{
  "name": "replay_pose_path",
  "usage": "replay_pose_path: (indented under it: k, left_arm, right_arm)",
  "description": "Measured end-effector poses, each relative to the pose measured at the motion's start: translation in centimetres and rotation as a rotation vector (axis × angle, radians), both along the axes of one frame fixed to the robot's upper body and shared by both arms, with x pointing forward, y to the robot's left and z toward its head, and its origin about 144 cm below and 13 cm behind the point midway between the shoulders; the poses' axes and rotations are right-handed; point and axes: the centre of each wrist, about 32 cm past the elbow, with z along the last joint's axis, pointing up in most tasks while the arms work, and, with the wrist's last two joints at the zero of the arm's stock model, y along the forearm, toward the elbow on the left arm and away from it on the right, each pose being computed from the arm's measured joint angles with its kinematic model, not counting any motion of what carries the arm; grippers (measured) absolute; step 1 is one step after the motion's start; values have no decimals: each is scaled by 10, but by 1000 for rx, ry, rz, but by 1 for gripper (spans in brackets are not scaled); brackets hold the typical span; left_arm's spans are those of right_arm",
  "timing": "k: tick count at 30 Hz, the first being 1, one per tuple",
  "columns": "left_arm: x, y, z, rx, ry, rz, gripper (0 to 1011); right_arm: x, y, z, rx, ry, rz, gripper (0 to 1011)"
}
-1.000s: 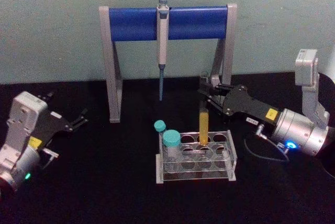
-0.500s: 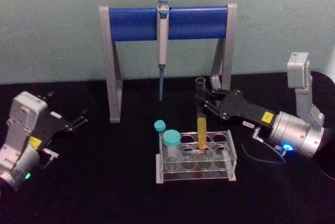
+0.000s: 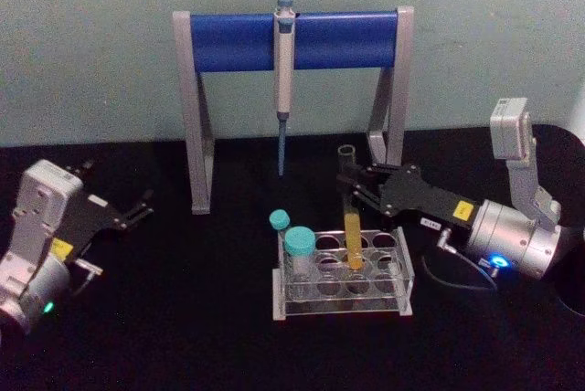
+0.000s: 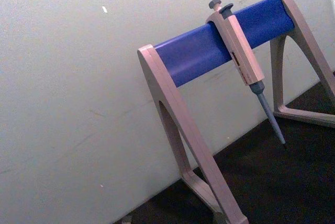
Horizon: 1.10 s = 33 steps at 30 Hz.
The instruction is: Pick up the test tube from the test tube rack, shake it, then place it back into the test tube rack.
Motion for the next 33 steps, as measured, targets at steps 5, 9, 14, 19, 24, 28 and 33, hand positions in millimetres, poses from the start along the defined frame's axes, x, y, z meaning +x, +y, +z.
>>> replay_pose_path:
  k: [5,9,14,19,24,28,33]
  left_arm:
    - [0,0,0,0,0,0,1001]
    - [0,0,0,0,0,0,1001]
    - [0,0,0,0,0,0,1001]
    - [0,0,0,0,0,0,1001]
    - [0,0,0,0,0,0,1001]
    - [0,0,0,0,0,0,1001]
    - [0,0,0,0,0,0,1001]
  right_arm:
    - [0,1,-1,-11,4,-3,223]
    - [1,1,-1,-21,8,-2,223]
    - [1,2,-2,-29,14,-2,223]
    - [1,2,-3,-35,21,-1,223]
    - [1,3,-4,-38,26,-2,223]
    - [1,3,-4,-41,30,-4,223]
    - [2,3,-5,-43,33,-5,223]
